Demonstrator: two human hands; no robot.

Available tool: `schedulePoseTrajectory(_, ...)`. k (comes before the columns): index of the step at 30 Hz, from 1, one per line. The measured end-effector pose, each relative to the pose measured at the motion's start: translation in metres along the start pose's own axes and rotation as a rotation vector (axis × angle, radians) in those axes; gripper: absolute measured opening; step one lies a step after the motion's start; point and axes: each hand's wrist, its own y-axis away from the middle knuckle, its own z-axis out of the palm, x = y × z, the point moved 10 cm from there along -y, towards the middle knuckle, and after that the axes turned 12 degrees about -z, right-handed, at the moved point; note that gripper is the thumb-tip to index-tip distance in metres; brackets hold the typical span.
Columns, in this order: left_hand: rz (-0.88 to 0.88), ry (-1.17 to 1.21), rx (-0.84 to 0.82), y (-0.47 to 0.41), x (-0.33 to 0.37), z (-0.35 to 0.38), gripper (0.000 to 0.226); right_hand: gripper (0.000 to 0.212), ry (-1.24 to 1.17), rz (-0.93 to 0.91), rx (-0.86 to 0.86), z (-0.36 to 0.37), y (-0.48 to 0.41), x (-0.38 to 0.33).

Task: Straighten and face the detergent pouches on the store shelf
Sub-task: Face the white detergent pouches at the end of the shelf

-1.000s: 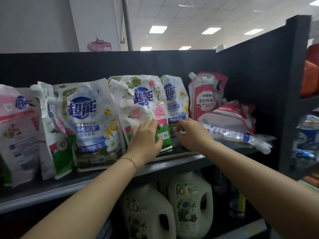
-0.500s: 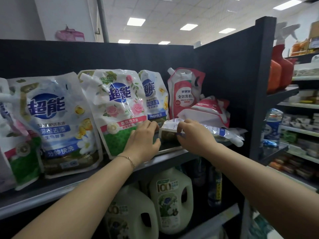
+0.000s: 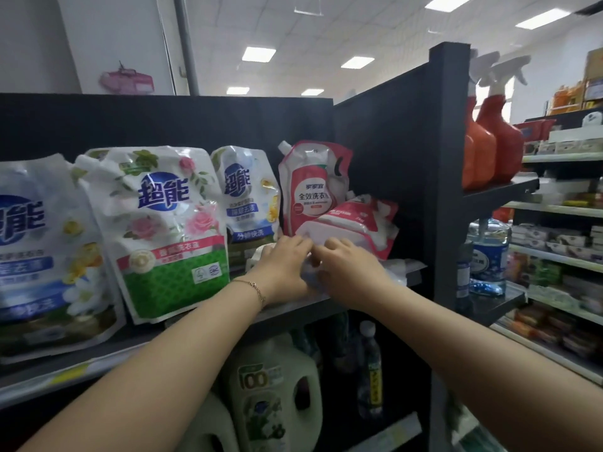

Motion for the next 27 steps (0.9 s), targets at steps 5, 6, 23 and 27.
schedulePoseTrajectory(5, -0.020, 0.115, -0.013, -0.010, 0.010, 0.001, 0.044, 0.038, -0.061, -0.114, -0.012, -0.007, -0.001, 0.005)
schedulePoseTrajectory(6, -0.024, 0.148, -0.008, -0.009, 0.010, 0.001, 0.042, 0.039, -0.079, -0.130, -0.012, -0.008, -0.001, 0.006)
schedulePoseTrajectory(23, -0.294, 0.301, 0.295, -0.025, -0.046, -0.021, 0.014, 0.008, 0.048, -0.590, 0.558, -0.062, 0.022, -0.016)
schedulePoseTrajectory(27, -0.438, 0.453, 0.424, -0.023, -0.084, -0.032, 0.017, 0.038, 0.206, -0.558, 0.559, -0.053, 0.008, -0.019)
